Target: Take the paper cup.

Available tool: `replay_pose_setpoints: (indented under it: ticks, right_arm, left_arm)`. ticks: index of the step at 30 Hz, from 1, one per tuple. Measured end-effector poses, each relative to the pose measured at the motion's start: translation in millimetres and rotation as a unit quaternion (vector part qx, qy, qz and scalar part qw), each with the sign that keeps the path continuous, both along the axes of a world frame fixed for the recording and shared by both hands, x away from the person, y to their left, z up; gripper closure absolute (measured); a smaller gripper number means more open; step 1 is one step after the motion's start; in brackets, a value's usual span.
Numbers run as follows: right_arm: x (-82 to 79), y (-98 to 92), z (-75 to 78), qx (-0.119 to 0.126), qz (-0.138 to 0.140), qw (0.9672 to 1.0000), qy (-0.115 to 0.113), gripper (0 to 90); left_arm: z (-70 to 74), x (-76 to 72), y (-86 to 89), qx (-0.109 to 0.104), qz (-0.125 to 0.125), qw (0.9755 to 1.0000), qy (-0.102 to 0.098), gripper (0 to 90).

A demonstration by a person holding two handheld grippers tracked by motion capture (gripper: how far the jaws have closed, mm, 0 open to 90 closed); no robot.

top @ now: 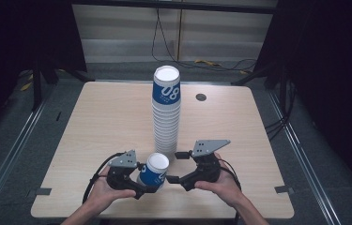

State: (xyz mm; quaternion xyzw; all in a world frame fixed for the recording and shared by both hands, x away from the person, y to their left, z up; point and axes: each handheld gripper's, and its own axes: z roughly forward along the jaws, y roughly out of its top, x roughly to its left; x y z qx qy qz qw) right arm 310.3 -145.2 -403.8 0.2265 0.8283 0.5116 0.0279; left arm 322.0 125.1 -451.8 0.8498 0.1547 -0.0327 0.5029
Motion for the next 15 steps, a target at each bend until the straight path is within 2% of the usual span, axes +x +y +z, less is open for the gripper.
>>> replay_pose_setpoints:
  ticks: [2,5,8,9,11,13,15]
  right_arm:
    - [0.6,-1.0,0.0,-0.006,0.000,1.0000,0.001,15.5]
    - [1.9,-1.0,-1.1,-0.019,0.012,0.9997,0.012,15.6]
    - [2.4,0.6,-4.3,-0.038,0.021,0.9988,0.023,15.6]
    - [2.3,1.0,-5.3,-0.044,0.021,0.9985,0.025,15.6]
    - [3.2,1.0,-7.0,-0.054,0.023,0.9979,0.026,15.4]
    - [4.2,1.3,-8.5,-0.062,0.026,0.9972,0.032,15.9]
    - [4.6,1.9,-9.2,-0.075,0.032,0.9961,0.034,16.0]
  left_arm:
    - [1.4,0.8,0.0,0.003,-0.005,1.0000,-0.001,22.1]
    - [1.1,1.3,-0.8,0.020,-0.003,0.9998,-0.007,22.1]
    - [0.0,0.7,-2.3,0.047,-0.004,0.9988,-0.015,22.1]
    - [-0.3,0.4,-3.0,0.049,-0.005,0.9987,-0.014,22.2]
    - [0.4,0.1,-4.6,0.068,-0.004,0.9975,-0.021,22.2]
    - [1.3,-0.2,-6.3,0.094,0.002,0.9951,-0.030,22.2]
    - [1.5,0.0,-7.9,0.109,0.003,0.9935,-0.030,22.2]
